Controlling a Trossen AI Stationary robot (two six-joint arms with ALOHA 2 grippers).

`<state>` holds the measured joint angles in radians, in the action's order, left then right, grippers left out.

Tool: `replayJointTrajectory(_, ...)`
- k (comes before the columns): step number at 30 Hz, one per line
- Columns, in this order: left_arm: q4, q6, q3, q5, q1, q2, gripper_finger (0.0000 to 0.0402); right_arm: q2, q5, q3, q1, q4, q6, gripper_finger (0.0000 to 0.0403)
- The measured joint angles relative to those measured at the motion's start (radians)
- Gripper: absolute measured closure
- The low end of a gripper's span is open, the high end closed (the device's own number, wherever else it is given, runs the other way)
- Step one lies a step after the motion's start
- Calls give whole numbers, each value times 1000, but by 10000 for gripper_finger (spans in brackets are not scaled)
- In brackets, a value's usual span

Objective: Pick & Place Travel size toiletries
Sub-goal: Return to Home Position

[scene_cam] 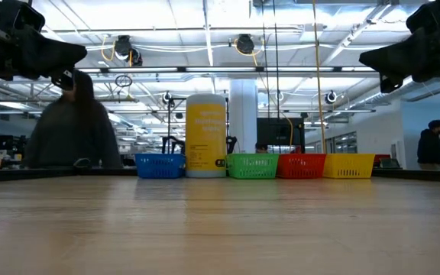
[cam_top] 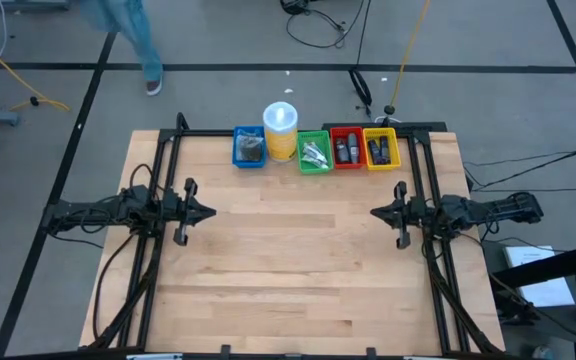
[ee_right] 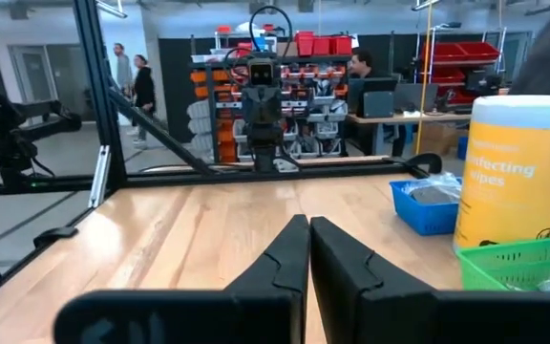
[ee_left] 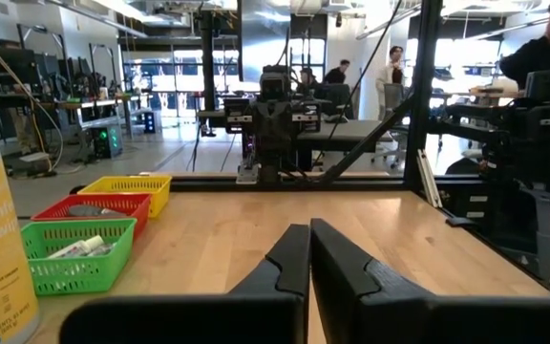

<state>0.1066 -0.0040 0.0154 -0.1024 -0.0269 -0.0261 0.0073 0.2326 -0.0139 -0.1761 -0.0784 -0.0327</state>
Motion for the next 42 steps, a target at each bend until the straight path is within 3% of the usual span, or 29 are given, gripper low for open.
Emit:
replayJointTrajectory(7,1,0,0,0,0,0,374,10,2,0,0,-15,-7,394)
replayJointTrajectory(19,1,0,0,0,0,0,400,10,2,0,0,-21,-8,394)
replayJointTrajectory(26,-11,1,2,-1,1,1,381,10,2,0,0,-22,-8,394)
replayJointTrajectory(32,-67,96,5,26,6,2,374,10,2,0,0,-22,-8,394)
replayJointTrajectory(37,-81,82,1,43,-33,21,383,10,2,0,0,-22,-8,394)
replayJointTrajectory(42,-94,27,1,125,-77,21,397,10,2,0,0,-22,-8,394)
